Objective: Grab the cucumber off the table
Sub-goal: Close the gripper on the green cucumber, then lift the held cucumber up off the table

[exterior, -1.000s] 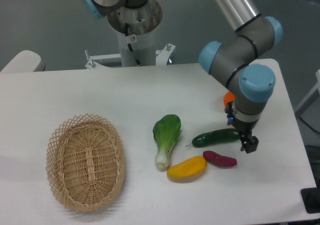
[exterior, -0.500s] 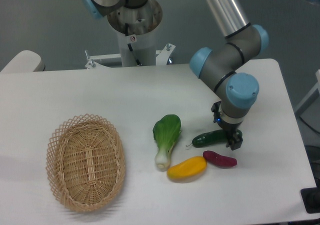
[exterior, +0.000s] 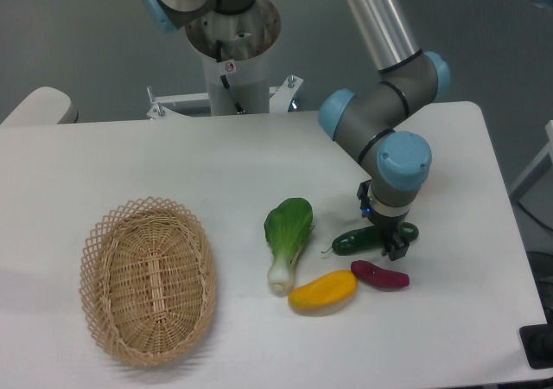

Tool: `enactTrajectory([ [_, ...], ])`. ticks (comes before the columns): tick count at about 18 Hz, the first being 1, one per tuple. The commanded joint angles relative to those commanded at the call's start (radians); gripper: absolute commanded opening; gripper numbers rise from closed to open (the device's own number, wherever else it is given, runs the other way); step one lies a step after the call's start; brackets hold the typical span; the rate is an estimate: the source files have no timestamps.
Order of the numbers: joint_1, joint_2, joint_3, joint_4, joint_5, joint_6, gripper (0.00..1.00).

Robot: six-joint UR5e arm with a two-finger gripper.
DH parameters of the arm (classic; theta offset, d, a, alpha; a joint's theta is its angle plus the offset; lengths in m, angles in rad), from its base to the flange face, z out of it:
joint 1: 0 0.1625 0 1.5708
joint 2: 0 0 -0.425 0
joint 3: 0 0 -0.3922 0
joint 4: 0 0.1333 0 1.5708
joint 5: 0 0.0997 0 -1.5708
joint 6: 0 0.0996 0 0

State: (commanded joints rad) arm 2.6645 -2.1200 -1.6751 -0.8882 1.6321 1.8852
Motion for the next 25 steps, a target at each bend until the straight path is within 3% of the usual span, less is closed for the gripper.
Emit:
enactTrajectory([
  [2,-0.002,0.000,0.012,-0.003,0.009,0.000,0.10],
  [8,0.000,0.006,0.057,-0.017,0.011,0.003,0.07],
  [17,-0.015,0.052,0.244,-0.248,-0.014,0.006,0.08],
  [20,-0.031,0.054,0.314,-0.336,-0.093,-0.014,0.08],
  [25,-0.037,0.084,0.339,-0.376,-0.181,-0.083,0.08],
])
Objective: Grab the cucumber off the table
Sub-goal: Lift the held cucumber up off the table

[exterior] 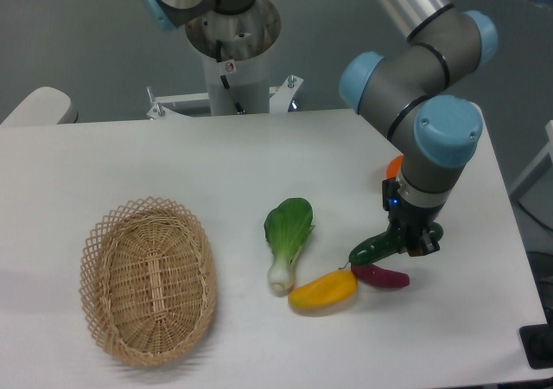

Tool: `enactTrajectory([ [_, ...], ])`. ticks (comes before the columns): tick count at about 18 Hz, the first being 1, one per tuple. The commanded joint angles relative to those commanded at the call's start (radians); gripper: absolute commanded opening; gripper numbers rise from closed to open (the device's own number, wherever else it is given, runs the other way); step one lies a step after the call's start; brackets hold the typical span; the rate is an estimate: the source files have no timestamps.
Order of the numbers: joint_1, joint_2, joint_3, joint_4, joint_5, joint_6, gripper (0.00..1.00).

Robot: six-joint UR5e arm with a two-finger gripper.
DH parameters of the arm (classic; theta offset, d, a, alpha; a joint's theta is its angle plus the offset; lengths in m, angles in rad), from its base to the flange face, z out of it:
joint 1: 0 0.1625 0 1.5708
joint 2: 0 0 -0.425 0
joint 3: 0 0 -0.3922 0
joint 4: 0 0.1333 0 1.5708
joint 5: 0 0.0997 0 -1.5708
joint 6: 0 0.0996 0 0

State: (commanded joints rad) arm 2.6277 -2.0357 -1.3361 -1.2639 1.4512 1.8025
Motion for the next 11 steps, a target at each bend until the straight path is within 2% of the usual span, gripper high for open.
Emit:
enactTrajectory([
  [5,-0.051,0.029,-0.002,-0.014,-0.035,-0.132,0.08],
  [11,-0.095,0.063,-0.025,-0.023,-0.037,-0.207,0.08],
])
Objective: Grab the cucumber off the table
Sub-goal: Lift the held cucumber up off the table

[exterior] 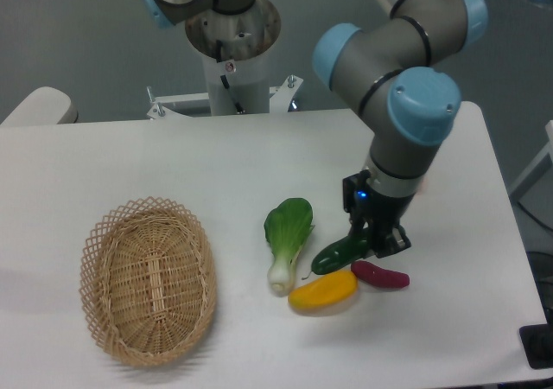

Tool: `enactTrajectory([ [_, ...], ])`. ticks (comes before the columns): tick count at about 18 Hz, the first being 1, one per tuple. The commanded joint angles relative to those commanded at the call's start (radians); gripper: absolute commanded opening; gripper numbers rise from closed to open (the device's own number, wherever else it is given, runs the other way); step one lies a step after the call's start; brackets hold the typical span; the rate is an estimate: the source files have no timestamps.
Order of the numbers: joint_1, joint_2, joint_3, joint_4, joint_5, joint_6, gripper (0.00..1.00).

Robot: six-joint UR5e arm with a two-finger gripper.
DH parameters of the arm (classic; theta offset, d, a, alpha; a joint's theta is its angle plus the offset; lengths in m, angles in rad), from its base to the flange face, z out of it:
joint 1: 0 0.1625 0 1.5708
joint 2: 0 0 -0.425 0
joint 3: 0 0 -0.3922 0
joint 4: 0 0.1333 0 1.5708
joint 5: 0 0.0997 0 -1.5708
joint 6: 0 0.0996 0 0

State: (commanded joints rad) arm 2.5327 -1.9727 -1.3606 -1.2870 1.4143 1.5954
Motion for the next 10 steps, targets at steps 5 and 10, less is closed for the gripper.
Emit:
enactTrajectory([
  [5,-0.022,0.008,-0.002,-0.008,-0.003,-0.026,0.08],
  [10,-0.022,0.008,0.002,-0.008,-0.003,-0.026,0.08],
])
